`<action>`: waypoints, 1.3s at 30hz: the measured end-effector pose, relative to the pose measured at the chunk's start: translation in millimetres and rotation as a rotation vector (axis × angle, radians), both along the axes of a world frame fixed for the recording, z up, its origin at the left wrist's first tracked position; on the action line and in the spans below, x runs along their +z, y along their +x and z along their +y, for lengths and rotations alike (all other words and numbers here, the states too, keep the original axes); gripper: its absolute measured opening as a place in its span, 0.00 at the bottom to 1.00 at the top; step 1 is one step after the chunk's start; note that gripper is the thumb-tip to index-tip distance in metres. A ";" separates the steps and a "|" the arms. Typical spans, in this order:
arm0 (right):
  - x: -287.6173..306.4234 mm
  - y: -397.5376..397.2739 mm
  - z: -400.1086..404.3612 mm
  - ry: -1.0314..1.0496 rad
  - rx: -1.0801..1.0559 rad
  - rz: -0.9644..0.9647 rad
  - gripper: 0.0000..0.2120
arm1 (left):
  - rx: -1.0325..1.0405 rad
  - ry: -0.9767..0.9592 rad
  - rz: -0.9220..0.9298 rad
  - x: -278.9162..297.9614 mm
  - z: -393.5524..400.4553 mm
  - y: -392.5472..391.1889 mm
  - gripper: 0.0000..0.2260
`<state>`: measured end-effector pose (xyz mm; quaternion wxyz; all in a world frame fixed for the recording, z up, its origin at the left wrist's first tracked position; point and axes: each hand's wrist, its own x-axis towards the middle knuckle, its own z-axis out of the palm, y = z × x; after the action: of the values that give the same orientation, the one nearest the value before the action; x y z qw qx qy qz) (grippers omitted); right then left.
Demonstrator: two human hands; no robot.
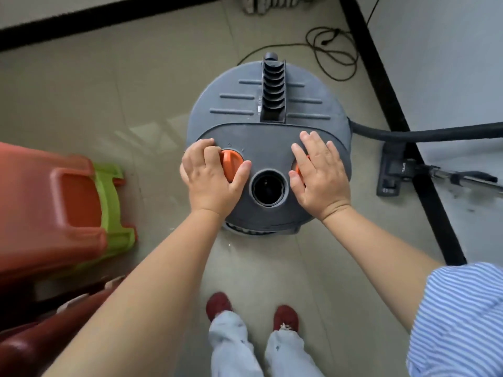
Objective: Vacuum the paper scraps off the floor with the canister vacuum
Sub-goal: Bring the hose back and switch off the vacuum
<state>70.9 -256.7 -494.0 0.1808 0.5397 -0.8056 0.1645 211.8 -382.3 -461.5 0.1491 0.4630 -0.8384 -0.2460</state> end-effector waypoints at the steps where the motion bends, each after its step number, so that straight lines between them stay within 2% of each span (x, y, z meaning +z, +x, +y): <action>1: 0.0 -6.4 -5.5 -0.009 -0.004 -0.003 0.16 | -0.012 -0.063 0.017 -5.0 -6.4 -6.5 0.32; 4: 0.3 -30.3 -26.6 0.003 -0.032 -0.007 0.19 | -0.042 -0.283 0.077 -24.4 -33.1 -30.9 0.24; 11: 2.9 -37.6 -64.6 0.025 -0.150 -0.030 0.19 | -0.194 -0.440 0.127 -35.7 -95.1 -59.1 0.25; 18: 4.5 -43.5 -118.6 0.020 -0.344 -0.034 0.17 | -0.319 -0.428 0.195 -34.9 -167.1 -102.4 0.24; 23: 0.4 -31.4 -131.1 0.012 -0.386 -0.040 0.16 | -0.361 -0.421 0.220 -41.0 -184.9 -104.3 0.23; 34: 0.5 -53.6 -132.8 0.029 -0.349 -0.067 0.16 | -0.355 -0.458 0.225 -46.0 -189.1 -120.3 0.21; 39: 4.1 -81.9 -130.0 0.036 -0.288 -0.061 0.16 | -0.298 -0.443 0.157 -39.7 -182.5 -142.2 0.17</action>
<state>-11.0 -386.6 -489.9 0.1683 0.4163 -0.8827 0.1389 69.5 -564.8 -501.3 0.2734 0.2701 -0.9165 -0.1108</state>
